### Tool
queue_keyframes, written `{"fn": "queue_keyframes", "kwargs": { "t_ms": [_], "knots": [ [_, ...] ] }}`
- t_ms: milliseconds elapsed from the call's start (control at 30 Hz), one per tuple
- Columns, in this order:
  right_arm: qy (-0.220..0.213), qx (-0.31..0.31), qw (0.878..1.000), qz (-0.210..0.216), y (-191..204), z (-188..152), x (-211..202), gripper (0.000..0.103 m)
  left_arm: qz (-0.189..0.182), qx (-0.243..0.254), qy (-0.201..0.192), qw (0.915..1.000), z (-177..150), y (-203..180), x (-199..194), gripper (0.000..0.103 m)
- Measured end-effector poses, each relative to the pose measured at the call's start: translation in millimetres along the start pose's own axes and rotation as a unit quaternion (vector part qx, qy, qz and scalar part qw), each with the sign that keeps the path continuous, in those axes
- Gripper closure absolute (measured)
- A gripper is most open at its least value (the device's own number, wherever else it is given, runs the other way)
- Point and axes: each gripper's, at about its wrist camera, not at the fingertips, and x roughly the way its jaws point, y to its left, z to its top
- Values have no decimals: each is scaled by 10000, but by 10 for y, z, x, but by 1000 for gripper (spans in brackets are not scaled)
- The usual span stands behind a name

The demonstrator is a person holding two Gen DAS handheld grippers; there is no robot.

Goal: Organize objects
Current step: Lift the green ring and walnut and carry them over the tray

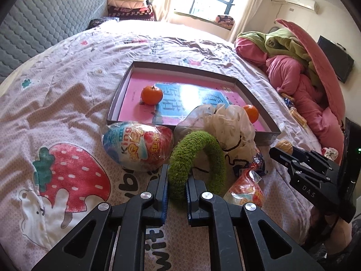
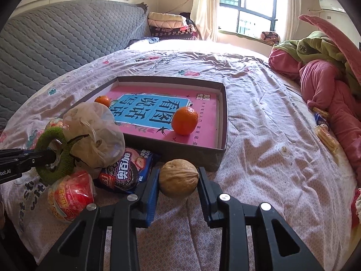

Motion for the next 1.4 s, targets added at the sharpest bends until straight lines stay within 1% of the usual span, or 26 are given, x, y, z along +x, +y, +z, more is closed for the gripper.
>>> {"fn": "queue_keyframes", "kwargs": {
  "t_ms": [267,600,867,1033,1233,1400],
  "knots": [
    [-167,-64,9998,45,83,51,-61,70,165,164,-314,9992,37,-56,-129,91],
    [-506,24,9987,82,122,158,-193,70,173,147,-615,9979,123,-103,-263,91],
    [-848,9,9963,118,226,290,-310,70,207,182,-1039,9942,236,-219,-425,91],
    [-1043,-18,9945,129,300,364,-383,70,299,187,-1280,9912,306,-268,-482,91],
    [-1299,-4,9915,105,347,446,-471,70,429,197,-1388,9892,383,-312,-465,91],
    [-1396,38,9902,67,360,495,-482,70,539,130,-1456,9878,451,-321,-421,91]
  ]
}}
